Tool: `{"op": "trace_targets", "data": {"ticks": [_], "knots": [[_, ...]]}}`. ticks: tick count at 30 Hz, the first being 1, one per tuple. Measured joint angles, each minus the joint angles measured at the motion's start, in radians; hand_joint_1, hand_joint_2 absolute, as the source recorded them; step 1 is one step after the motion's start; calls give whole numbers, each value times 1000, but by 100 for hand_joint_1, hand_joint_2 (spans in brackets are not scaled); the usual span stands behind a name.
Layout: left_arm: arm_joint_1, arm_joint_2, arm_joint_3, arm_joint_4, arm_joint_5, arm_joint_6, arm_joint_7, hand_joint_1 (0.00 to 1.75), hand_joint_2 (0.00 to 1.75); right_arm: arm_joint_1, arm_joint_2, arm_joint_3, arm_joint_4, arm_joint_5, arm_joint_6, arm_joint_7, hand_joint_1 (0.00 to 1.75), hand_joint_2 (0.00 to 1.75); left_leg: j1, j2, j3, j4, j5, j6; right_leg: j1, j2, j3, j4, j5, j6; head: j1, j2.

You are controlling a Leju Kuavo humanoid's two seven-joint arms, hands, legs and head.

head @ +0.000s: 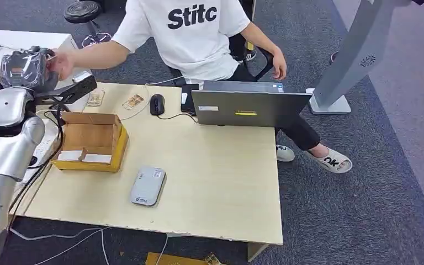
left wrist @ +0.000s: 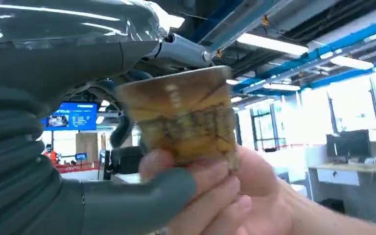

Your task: Pass the card to the sensor for recognition and then transmit it.

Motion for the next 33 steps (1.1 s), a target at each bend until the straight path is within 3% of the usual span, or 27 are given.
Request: {"op": "trace_targets", "data": {"ticks": [6, 13, 17, 21, 24, 26, 28, 33], "knots": [[24, -1, 2, 4, 30, 70, 8, 0, 175, 0, 0, 0, 0, 6, 0, 0, 0, 175, 0, 0, 0, 0, 0, 0, 0, 0, 0, 0, 0, 0, 0, 0], [123, 12, 39, -29, 88, 149, -36, 0, 175, 0, 0, 0, 0, -11, -2, -2, 0, 175, 0, 0, -1, -1, 0, 0, 0, 0, 1, 0, 0, 0, 0, 0], [400, 26, 153, -241, 184, 296, -135, 0, 175, 4, 1, -4, 0, -32, -18, -1, 0, 175, -4, 13, 6, -4, -4, 2, -4, 13, 0, 0, -2, 1, -1, 0], [635, 4, 267, -427, 204, 340, -191, 0, 175, 12, 1, -13, 0, -45, -19, 2, 0, 175, -3, 13, 3, -4, -5, 1, -3, 13, 0, -1, -3, 2, 0, 0], [793, -47, 345, -555, 248, 385, -250, 0, 175, 13, 3, -23, 0, -58, -28, 2, 0, 175, -3, 12, 3, -4, -6, 3, -4, 13, 0, -1, -3, 2, 1, 0], [950, -129, 427, -664, 314, 438, -346, 0, 175, 16, 9, -35, 0, -72, -38, -9, 0, 175, -4, 17, 5, -4, -9, 3, -5, 17, 0, -2, -4, 4, 0, 0], [1049, -219, 506, -735, 371, 450, -445, 0, 175, 21, 10, -44, 0, -81, -42, -12, 0, 175, -3, 14, 4, -3, -10, 3, -4, 15, 1, -3, -5, 5, 1, 0], [1154, -359, 653, -841, 414, 403, -500, 0, 175, 22, 14, -60, 0, -81, -48, -15, 0, 175, -4, 6, 3, -3, -10, 5, -4, 6, 3, -3, -6, 6, 3, 0]]}}
